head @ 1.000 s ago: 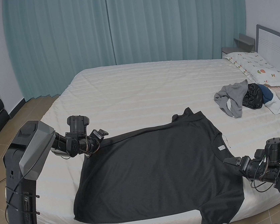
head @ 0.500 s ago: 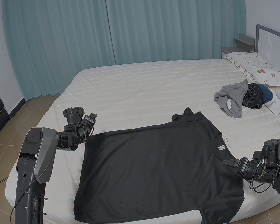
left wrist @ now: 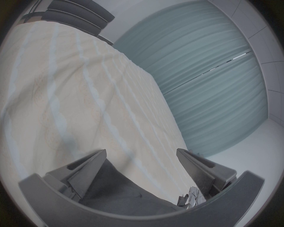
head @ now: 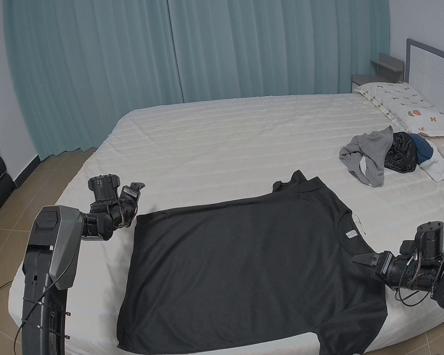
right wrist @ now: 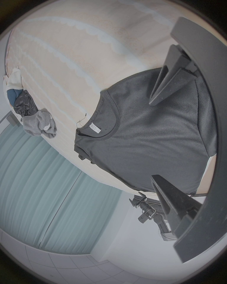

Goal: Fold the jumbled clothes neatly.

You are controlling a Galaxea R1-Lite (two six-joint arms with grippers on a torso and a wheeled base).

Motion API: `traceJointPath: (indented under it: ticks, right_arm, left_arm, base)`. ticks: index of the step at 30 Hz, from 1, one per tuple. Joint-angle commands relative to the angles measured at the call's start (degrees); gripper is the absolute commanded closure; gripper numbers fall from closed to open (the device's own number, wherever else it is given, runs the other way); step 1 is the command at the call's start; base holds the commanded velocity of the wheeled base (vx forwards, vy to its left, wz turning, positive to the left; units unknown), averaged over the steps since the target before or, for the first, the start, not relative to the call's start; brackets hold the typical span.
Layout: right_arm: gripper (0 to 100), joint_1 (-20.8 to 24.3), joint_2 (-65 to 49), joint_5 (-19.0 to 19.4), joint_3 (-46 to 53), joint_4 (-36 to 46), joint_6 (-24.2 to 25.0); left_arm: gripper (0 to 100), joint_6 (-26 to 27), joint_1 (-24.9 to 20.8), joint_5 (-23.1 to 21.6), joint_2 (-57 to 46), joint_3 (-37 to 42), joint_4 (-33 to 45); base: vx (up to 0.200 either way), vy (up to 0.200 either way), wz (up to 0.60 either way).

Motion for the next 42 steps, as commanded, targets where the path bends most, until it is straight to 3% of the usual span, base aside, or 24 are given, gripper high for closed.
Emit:
traceJointPath:
  ticks: [1, 7, 22, 23, 36, 42]
  right_arm:
    - [0, 0.01, 0.16, 0.02, 0.00, -0.49, 0.07]
    - [0, 0.09, 0.77, 0.02, 0.00, -0.49, -0.01]
    - [0, 0.09, 0.86, 0.02, 0.00, -0.49, 0.07]
    - [0, 0.09, 0.86, 0.02, 0.00, -0.49, 0.07]
    - [0, -1.14, 0.16, 0.02, -0.88, -0.58, 0.07]
    - [0, -1.22, 0.25, -0.07, -1.32, -0.58, 0.07]
  left_arm:
    - [0, 0.39, 0.63, -0.67, 0.04, 0.01, 0.56]
    - [0, 5.23, 0.28, -1.02, 0.74, 0.01, 2.85]
    - [0, 8.21, 0.02, -1.02, 0.83, 0.26, 5.83]
    - [100, 8.21, 0.02, -1.02, 0.83, 0.26, 5.83]
    - [100, 8.65, 0.54, 0.30, 1.09, 0.01, 6.10]
    - [100, 8.65, 0.63, 3.55, 2.15, 0.01, 0.03]
  base:
    - [0.000, 0.000, 0.00]
    - [0.000, 0.000, 0.00]
    - [0.000, 0.000, 0.00]
    - [0.000, 0.000, 0.00]
    - [0.000, 0.000, 0.00]
    - [0.000, 0.000, 0.00]
